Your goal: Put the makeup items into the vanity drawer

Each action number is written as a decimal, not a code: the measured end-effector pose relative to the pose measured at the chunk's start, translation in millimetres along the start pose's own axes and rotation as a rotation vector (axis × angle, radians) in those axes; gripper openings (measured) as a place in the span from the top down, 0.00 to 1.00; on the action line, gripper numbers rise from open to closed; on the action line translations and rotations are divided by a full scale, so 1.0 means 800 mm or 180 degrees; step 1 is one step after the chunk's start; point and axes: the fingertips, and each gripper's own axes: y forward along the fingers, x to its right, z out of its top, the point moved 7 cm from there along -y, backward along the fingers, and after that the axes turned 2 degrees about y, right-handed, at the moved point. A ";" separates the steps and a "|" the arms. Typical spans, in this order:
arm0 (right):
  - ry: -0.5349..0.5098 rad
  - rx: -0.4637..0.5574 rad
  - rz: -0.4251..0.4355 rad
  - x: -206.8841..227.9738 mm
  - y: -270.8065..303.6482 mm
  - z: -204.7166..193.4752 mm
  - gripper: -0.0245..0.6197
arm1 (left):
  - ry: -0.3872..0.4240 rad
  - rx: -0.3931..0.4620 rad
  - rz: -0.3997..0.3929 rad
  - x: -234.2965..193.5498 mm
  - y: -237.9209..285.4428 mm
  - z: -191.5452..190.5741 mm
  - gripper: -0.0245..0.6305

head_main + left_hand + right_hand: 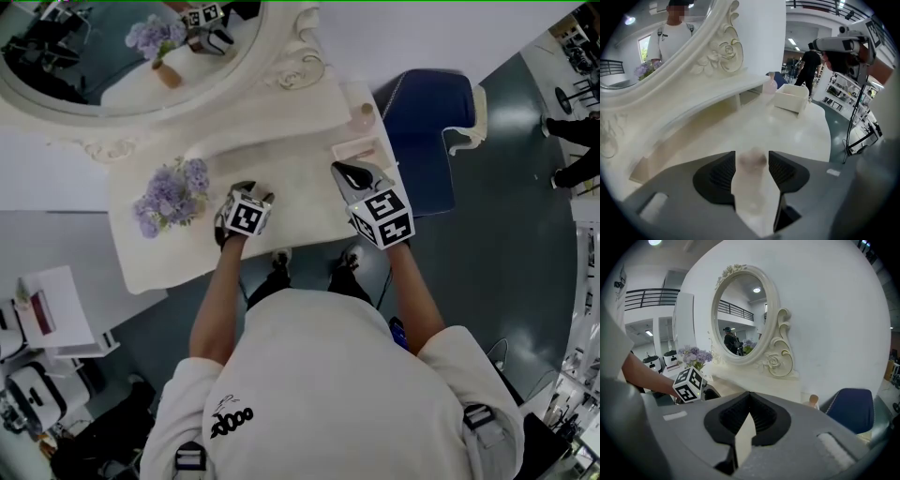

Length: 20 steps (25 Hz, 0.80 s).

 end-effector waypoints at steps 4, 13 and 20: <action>0.0025 -0.0021 -0.0034 0.000 0.000 -0.004 0.95 | -0.0123 -0.0173 -0.0151 0.003 0.017 -0.020 0.59; 0.0068 -0.0004 -0.0200 0.009 -0.018 -0.008 0.95 | -0.0576 -0.0151 -0.0186 -0.012 0.031 -0.031 0.61; 0.0116 0.0015 -0.0354 0.020 -0.037 -0.012 0.95 | -0.0396 0.0163 -0.0136 -0.013 0.016 0.004 0.68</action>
